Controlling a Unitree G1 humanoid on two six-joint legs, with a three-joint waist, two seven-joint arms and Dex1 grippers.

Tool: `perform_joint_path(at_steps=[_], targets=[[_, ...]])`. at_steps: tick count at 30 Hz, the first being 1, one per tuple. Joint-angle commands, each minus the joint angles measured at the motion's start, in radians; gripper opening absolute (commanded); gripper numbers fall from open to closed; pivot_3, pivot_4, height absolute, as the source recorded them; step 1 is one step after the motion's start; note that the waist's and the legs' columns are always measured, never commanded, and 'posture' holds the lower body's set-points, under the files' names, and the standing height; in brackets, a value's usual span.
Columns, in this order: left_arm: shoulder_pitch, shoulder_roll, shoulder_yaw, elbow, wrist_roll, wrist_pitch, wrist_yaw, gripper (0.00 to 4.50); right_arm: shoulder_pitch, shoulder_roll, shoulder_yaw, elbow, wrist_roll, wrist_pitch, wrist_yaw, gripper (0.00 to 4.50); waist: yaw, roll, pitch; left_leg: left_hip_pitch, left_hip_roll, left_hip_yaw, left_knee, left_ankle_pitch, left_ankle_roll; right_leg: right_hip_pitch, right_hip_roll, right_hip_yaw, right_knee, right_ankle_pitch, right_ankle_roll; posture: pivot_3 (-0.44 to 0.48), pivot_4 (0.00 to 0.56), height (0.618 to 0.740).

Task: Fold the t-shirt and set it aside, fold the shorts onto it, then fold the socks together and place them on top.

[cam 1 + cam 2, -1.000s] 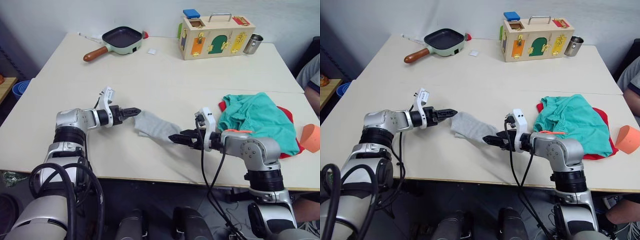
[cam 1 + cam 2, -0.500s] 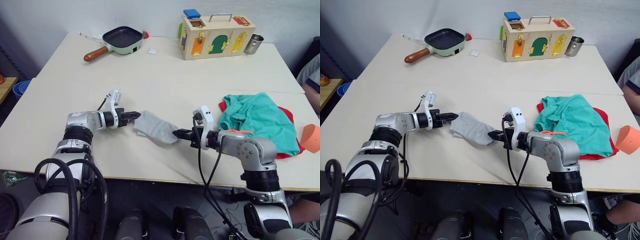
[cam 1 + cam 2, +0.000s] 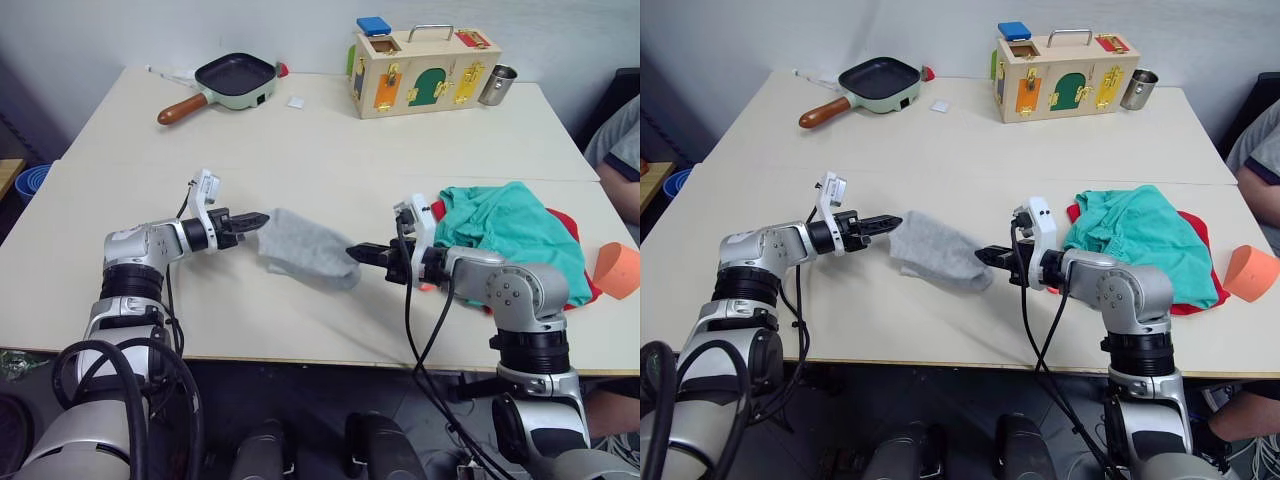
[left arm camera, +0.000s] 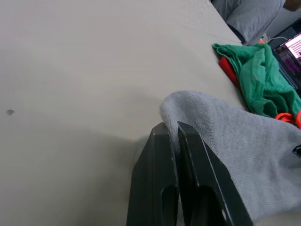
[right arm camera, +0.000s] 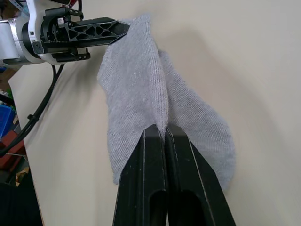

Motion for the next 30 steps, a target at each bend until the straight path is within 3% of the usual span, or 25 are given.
perform_joint_path(at_steps=[1,13,30], targets=[[0.023,0.015,0.017,-0.116,-0.046,0.060,0.003,0.03,-0.033,-0.016,-0.031,0.018,0.026,0.024,0.006,0.00,0.000,0.000,0.000,0.000,0.000,0.000,0.000,0.000,0.000,0.000,0.000,0.000,0.000,0.000,0.000,0.000,0.150,0.740],[0.126,-0.024,-0.005,-0.303,-0.080,0.157,0.095,0.03,-0.076,-0.075,-0.014,0.109,0.017,0.105,0.035,0.00,0.000,0.000,0.000,0.000,0.000,0.000,0.000,0.000,0.000,0.000,0.000,0.000,0.000,0.000,0.000,0.000,0.150,0.740],[0.140,-0.012,0.014,-0.300,-0.098,0.160,0.146,0.03,-0.067,-0.026,-0.005,0.134,-0.009,0.071,0.013,0.00,0.000,0.000,0.000,0.000,0.000,0.000,-0.001,0.000,0.000,0.000,0.000,0.000,0.000,0.000,0.000,0.000,0.150,0.740]])
